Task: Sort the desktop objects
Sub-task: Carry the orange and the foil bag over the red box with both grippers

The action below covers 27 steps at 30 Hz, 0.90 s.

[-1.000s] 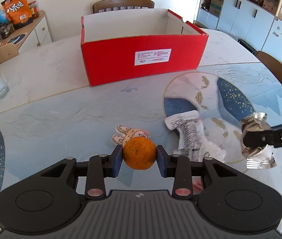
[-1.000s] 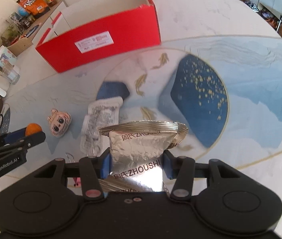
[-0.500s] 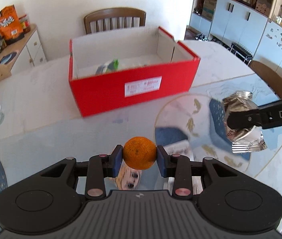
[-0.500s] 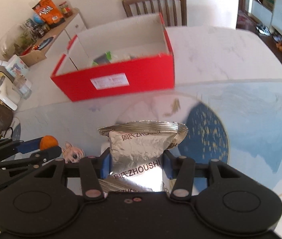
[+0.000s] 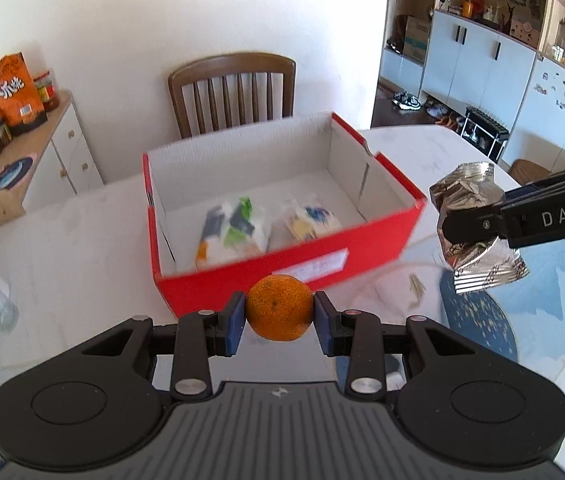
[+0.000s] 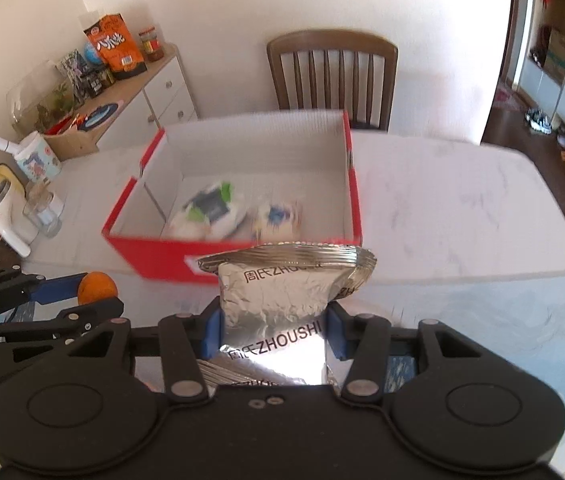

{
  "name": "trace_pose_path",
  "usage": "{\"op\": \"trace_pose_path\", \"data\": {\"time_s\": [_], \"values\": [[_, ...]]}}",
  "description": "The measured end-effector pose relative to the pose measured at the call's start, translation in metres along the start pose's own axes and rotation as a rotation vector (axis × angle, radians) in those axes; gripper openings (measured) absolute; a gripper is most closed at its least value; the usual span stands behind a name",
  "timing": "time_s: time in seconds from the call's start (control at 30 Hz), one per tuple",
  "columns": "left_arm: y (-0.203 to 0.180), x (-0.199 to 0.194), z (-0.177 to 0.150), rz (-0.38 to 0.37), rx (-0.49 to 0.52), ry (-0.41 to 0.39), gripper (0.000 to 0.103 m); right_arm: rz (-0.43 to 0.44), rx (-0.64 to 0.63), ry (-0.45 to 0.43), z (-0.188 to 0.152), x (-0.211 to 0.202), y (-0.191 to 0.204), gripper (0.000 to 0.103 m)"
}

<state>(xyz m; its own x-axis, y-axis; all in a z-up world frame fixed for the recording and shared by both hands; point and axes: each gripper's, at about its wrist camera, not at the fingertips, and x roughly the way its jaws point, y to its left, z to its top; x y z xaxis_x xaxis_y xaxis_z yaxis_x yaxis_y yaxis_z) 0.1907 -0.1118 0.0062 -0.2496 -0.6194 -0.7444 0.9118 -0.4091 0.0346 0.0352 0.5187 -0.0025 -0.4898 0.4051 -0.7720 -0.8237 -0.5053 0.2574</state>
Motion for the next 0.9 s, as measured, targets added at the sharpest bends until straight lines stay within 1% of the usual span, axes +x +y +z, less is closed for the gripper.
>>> {"op": "trace_pose_path", "data": {"time_s": [0.27, 0.37, 0.53, 0.63, 0.73, 0.9], "values": [[0.016, 0.018, 0.036, 0.013, 0.023, -0.015, 0.035, -0.030, -0.023, -0.047, 0.042, 0.014, 0.000, 0.050], [0.021, 0.028, 0.048, 0.017, 0.039, -0.020, 0.035, -0.036, -0.028, -0.051, 0.055, 0.024, 0.003, 0.050], [0.027, 0.052, 0.067, -0.008, 0.040, 0.005, 0.035, -0.048, -0.058, -0.057, 0.078, 0.045, 0.009, 0.050], [0.030, 0.070, 0.075, -0.001, 0.039, 0.027, 0.035, -0.055, -0.065, -0.057, 0.091, 0.059, 0.011, 0.050], [0.031, 0.089, 0.081, -0.014, 0.051, 0.047, 0.035, -0.060, -0.059, -0.048, 0.102, 0.078, 0.007, 0.050], [0.025, 0.122, 0.082, -0.013, 0.072, 0.084, 0.035, -0.066, -0.051, -0.021, 0.119, 0.112, 0.001, 0.050]]}}
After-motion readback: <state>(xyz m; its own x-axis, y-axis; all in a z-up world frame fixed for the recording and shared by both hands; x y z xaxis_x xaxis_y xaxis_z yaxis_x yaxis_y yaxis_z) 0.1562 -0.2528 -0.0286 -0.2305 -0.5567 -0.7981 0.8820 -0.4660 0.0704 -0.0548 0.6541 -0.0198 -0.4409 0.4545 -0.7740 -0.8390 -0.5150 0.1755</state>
